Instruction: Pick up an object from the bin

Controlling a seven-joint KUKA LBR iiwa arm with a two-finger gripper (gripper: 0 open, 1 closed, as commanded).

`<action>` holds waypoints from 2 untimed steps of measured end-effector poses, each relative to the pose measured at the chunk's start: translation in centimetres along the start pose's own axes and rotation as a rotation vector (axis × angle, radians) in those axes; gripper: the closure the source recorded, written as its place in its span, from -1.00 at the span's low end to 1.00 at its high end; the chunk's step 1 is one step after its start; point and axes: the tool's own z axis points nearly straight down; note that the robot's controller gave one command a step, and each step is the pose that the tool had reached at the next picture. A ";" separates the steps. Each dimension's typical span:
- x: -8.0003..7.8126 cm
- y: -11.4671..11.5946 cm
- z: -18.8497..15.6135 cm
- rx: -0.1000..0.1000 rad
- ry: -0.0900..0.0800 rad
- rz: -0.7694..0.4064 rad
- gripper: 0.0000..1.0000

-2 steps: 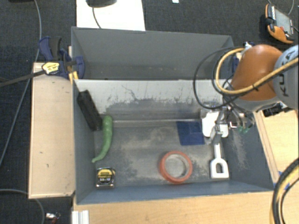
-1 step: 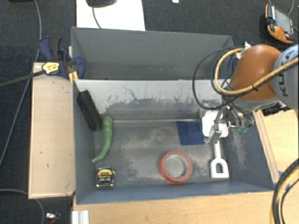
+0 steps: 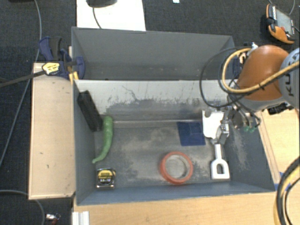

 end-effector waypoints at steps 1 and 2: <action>0.0 0.9 3.4 -0.002 -0.005 0.242 -1.00; 1.6 0.0 2.8 0.000 -0.004 0.065 -1.00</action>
Offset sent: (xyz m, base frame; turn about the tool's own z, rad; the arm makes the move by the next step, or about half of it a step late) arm -0.0156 0.0011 -0.0294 0.0639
